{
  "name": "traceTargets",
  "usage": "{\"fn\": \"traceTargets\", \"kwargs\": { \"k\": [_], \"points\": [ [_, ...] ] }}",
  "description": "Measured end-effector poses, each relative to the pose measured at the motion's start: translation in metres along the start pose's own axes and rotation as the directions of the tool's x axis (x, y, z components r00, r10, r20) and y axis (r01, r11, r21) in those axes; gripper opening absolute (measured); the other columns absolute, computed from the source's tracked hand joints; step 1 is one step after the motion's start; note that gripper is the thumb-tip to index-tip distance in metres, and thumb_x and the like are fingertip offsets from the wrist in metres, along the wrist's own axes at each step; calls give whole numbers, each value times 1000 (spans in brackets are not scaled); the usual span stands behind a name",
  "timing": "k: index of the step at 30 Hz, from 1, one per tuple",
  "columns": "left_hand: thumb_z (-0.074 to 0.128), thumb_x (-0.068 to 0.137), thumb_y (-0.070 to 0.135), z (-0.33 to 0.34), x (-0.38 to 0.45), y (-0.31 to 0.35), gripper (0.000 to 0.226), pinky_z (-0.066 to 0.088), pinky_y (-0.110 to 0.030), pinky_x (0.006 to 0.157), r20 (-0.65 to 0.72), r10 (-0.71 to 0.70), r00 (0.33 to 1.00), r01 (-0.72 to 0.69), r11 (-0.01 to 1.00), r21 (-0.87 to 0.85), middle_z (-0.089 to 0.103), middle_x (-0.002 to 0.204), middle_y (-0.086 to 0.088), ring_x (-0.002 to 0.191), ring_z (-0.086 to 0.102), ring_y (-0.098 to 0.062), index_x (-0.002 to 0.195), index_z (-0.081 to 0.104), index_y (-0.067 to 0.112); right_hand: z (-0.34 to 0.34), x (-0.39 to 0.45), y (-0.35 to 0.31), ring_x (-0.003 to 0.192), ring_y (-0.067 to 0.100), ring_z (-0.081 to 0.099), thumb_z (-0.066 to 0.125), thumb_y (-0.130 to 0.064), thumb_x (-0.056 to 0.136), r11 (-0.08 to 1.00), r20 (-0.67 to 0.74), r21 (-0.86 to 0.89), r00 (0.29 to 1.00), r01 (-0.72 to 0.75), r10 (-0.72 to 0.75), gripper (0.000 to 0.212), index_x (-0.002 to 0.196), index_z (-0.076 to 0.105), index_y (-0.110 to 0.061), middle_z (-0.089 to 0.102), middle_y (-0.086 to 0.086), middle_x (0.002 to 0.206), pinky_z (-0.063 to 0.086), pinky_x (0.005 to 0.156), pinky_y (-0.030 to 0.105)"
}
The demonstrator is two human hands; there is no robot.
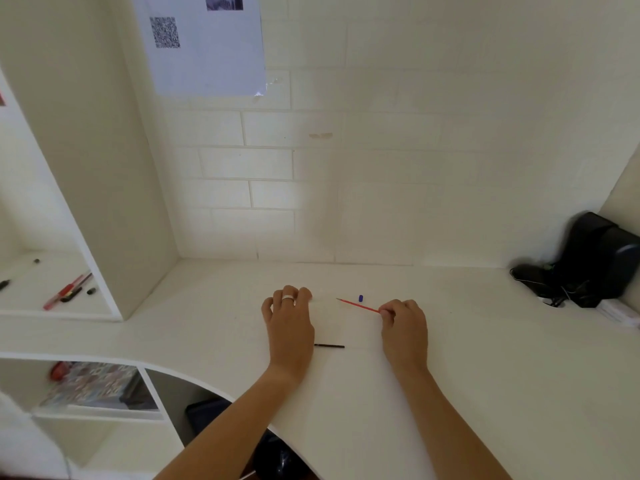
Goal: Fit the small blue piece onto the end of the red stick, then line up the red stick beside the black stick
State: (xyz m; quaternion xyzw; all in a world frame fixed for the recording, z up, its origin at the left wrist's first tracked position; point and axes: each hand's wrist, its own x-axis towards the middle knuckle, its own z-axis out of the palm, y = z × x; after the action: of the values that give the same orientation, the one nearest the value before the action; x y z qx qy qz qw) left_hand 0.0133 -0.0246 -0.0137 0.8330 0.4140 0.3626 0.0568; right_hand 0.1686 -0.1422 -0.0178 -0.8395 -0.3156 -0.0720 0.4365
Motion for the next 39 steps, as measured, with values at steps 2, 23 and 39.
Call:
{"fn": "traceTargets", "kwargs": {
  "k": [2,23,39],
  "points": [
    [46,56,-20,0,0,0,62,30,-36,101,7,5,1000,-5,1000,-5,58,101,-1,98,54,-22,103,63,16,1,2,0,94,24,55,59,-9,95,999,16,-46,1000,3,-2,15,89,72,-12,60,4,93,45,72,31],
    [45,58,-19,-3,1,-4,58,27,-34,98,40,-47,998,46,999,14,60,100,-2,98,55,-24,100,63,16,1,-18,-22,87,4,53,61,-41,87,818,399,116,727,564,-559,18,94,73,-30,65,-14,92,47,83,27],
    [40,77,-11,1,1,0,48,23,-22,93,78,-5,997,12,996,-94,54,106,3,108,44,-22,104,62,22,6,-20,-17,69,24,53,52,-6,97,935,76,-127,944,330,-322,12,89,53,-14,58,1,79,47,62,37]
  ]
}}
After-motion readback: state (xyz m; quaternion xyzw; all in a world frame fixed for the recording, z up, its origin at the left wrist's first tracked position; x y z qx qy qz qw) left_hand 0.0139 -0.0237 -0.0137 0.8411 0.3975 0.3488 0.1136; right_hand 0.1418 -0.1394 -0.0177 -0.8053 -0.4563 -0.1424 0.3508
